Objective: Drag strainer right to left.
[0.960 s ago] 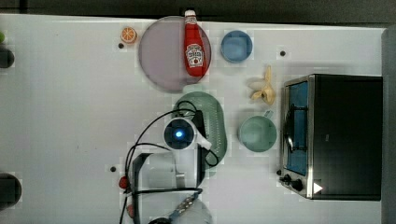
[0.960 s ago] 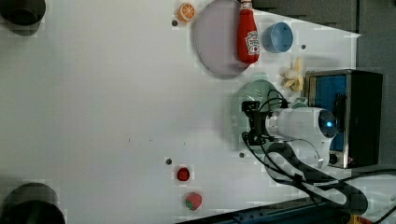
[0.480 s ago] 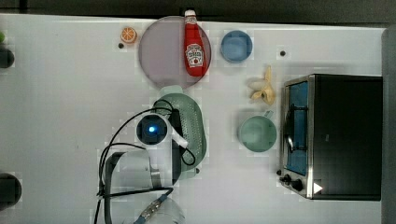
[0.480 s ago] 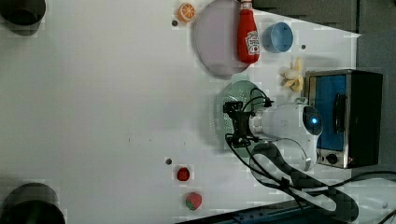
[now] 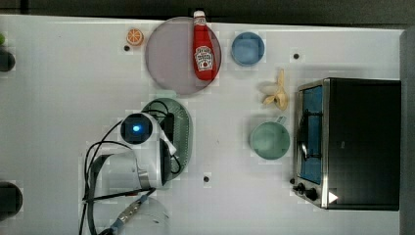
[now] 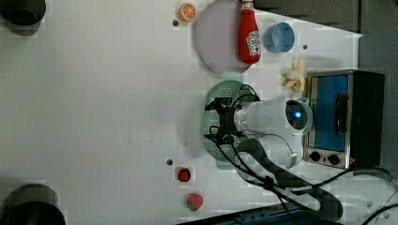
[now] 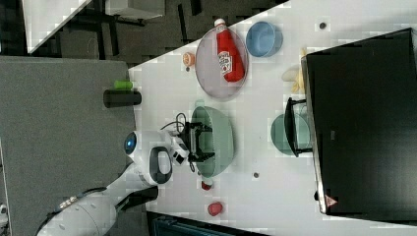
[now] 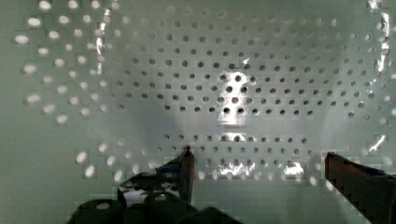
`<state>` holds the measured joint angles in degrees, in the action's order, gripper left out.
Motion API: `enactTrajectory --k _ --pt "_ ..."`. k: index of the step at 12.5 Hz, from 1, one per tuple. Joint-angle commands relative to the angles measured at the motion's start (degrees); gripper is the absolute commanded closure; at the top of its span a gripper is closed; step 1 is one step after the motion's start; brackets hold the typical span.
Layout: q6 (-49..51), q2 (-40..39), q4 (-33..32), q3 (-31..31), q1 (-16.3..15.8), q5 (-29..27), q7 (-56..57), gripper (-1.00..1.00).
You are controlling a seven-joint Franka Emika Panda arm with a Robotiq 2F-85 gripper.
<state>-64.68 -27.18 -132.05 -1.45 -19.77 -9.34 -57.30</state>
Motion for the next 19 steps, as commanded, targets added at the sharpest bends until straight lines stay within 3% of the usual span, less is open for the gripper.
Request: enactTrajectory --k 1,5,13,19 --pt "1.96 -1.06 4.41 -1.96 -3.84 0.56 -8.19 -1.00" --pt "2.94 -3.44 8.67 -2.29 -7.69 0.22 -10.67 -1.00" --pt "4.23 -8.46 17.10 -2.57 -13.23 -6.12 -11.21 -1.00" --pt "4.03 -11.31 21.95 -2.58 -16.95 -6.30 -18.32 -1.00"
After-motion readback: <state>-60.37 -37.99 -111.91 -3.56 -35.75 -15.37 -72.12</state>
